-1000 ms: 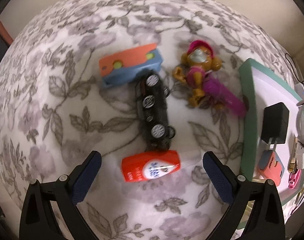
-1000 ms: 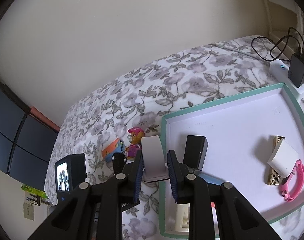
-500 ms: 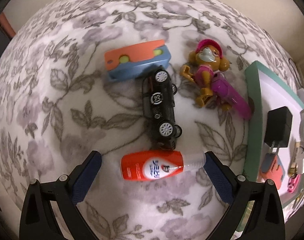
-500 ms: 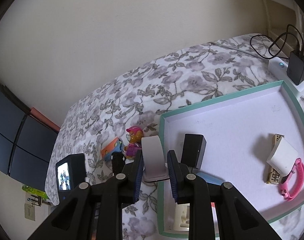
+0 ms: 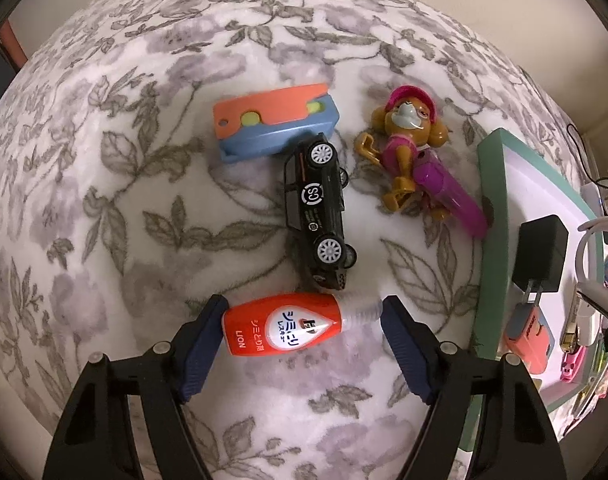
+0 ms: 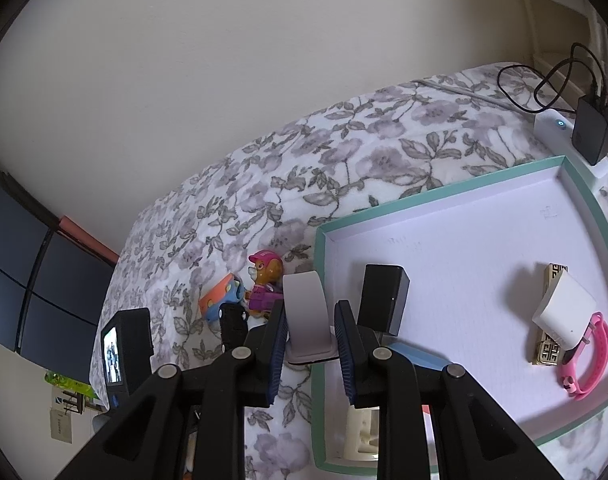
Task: Organize rigid objects
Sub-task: 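Close the left tool on the red bottle while the right tool holds the white strap, then carry the red bottle in the left tool while the right tool carries the white strap over the tray, then open the left tool to drop the red bottle while the right tool holds the white strap above the tray, then withdraw the open left tool while the right tool releases the white strap into the tray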
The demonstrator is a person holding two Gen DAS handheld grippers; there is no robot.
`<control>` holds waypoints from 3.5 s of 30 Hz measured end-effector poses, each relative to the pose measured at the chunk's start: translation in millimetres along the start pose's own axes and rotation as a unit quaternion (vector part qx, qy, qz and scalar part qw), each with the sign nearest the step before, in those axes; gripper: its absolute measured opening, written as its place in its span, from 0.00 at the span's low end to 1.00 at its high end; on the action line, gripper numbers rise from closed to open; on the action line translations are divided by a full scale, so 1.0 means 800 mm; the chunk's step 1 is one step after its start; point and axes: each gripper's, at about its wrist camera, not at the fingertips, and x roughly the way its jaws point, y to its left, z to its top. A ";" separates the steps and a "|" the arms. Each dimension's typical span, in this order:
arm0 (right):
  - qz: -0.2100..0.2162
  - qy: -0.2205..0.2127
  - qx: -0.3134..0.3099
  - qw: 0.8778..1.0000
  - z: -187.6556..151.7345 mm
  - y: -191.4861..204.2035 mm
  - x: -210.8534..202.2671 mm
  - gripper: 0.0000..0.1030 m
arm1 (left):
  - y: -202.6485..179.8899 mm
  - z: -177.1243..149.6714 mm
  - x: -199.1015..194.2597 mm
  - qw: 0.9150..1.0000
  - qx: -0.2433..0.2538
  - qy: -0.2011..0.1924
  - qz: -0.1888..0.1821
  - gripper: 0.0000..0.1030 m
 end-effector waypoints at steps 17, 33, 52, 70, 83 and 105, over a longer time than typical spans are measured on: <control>-0.016 -0.070 0.000 0.997 0.023 -0.011 -0.065 0.25 | -0.049 0.025 -0.095 0.992 0.024 -0.089 -0.088 0.77; -0.092 -0.088 0.092 0.988 0.032 -0.121 -0.100 0.25 | -0.178 0.000 -0.102 0.975 0.151 -0.104 -0.130 0.77; -0.112 -0.010 0.078 0.991 0.016 -0.125 -0.050 0.25 | -0.239 -0.025 -0.048 0.969 0.209 -0.067 -0.109 0.77; -0.120 0.000 0.088 0.989 0.015 -0.129 -0.049 0.26 | -0.243 -0.026 -0.045 0.967 0.220 -0.065 -0.109 0.77; -0.117 -0.031 0.070 0.990 0.023 -0.115 -0.068 0.26 | -0.235 -0.017 -0.063 0.969 0.205 -0.075 -0.116 0.77; -0.140 -0.007 0.042 0.989 0.017 -0.103 -0.047 0.25 | -0.135 0.036 -0.075 0.990 0.063 -0.106 -0.070 0.81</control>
